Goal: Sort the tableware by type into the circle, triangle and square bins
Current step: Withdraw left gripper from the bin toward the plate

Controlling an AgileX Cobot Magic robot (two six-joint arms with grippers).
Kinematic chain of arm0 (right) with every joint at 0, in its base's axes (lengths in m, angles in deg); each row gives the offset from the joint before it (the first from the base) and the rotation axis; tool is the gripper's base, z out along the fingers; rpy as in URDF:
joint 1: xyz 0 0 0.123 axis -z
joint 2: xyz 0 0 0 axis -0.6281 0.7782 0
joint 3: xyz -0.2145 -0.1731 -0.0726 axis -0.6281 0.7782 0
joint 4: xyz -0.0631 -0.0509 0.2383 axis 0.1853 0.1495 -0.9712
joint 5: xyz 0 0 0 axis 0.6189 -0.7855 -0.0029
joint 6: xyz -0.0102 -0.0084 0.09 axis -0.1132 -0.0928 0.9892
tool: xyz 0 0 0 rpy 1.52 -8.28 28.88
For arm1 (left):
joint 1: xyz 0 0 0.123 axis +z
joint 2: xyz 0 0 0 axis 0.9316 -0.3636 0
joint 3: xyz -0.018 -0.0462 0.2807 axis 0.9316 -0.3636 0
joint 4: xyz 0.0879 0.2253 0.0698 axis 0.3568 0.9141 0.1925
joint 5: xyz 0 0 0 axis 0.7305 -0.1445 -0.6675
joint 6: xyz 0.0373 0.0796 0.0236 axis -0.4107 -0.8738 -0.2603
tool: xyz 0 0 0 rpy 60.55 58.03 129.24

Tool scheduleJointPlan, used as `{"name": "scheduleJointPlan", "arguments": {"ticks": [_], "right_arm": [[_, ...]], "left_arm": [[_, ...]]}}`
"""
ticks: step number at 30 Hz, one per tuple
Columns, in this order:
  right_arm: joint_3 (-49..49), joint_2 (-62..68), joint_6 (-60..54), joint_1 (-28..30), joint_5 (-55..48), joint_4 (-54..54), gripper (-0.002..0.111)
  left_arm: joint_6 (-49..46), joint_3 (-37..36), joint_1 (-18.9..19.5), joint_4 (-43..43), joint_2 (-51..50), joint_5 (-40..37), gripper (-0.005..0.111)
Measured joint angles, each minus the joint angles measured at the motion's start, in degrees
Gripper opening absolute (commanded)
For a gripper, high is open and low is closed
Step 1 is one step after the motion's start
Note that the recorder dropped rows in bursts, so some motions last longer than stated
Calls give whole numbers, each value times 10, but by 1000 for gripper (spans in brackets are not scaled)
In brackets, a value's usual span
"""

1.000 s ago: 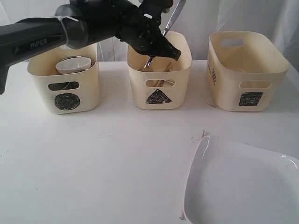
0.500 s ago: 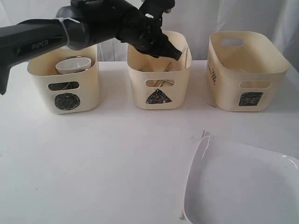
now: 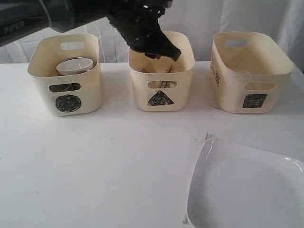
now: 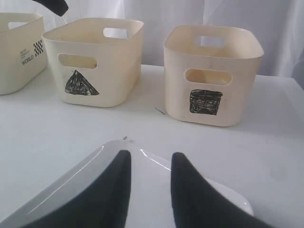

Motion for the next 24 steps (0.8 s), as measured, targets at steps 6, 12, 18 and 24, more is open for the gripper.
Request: {"name": "scheduleJointPlan", "arguments": {"ticks": [6,12,18,24], "right_arm": [[0,0,0,0,0,0,29],[0,0,0,0,0,0,29],[0,0,0,0,0,0,29],[0,0,0,0,0,0,29]], "left_arm": [[-48,-63,-28,-37,60,-37,34],[-54,-143,-43,-45,120,-49,29],[-54,-250,-44,-45,190,-40,29],[-34,-380,-44,-55,290,31,29]]}}
